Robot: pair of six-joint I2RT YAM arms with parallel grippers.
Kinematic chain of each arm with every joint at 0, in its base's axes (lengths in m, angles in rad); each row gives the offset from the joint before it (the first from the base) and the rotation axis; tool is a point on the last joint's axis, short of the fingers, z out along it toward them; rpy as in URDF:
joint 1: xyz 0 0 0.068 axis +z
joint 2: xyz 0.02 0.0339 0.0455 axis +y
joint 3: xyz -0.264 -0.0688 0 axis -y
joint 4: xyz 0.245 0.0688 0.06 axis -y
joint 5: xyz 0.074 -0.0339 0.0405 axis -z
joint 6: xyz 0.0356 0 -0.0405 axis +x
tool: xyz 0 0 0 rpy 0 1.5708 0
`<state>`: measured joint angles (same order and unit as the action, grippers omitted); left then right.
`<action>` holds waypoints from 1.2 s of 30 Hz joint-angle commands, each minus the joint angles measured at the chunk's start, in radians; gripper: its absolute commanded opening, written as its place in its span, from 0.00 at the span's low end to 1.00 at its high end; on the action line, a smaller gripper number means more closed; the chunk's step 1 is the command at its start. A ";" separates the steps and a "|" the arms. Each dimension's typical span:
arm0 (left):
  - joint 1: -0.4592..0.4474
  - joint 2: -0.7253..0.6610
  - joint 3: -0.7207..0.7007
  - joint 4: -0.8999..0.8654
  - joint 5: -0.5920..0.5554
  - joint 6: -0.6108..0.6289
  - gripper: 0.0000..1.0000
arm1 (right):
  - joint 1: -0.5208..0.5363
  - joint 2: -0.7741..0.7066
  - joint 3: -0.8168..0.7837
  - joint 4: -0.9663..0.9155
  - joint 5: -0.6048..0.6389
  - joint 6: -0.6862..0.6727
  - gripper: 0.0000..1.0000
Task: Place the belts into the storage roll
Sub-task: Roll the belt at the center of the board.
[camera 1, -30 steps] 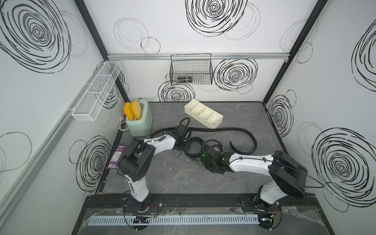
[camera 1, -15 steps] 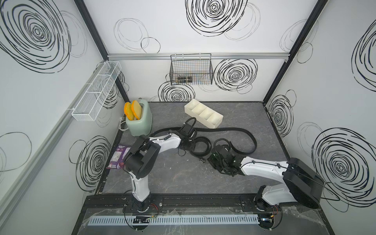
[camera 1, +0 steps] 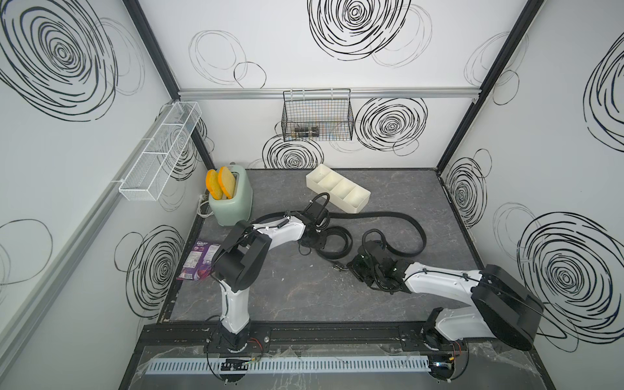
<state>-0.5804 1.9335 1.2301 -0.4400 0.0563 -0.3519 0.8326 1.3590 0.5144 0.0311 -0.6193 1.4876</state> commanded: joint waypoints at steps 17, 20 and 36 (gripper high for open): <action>0.086 0.070 -0.057 0.036 -0.243 0.102 0.00 | -0.083 -0.019 -0.028 -0.371 0.046 -0.162 0.07; 0.069 0.053 -0.080 0.035 -0.246 0.126 0.00 | -0.145 0.028 0.082 -0.479 0.160 -0.311 0.06; -0.186 -0.019 -0.201 0.003 -0.263 0.185 0.00 | -0.269 0.265 0.334 -0.226 0.197 -0.758 0.08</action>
<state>-0.7456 1.8751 1.0946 -0.3069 -0.2142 -0.2127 0.5987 1.6112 0.8597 -0.2546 -0.4915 0.8310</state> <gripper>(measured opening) 0.173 0.173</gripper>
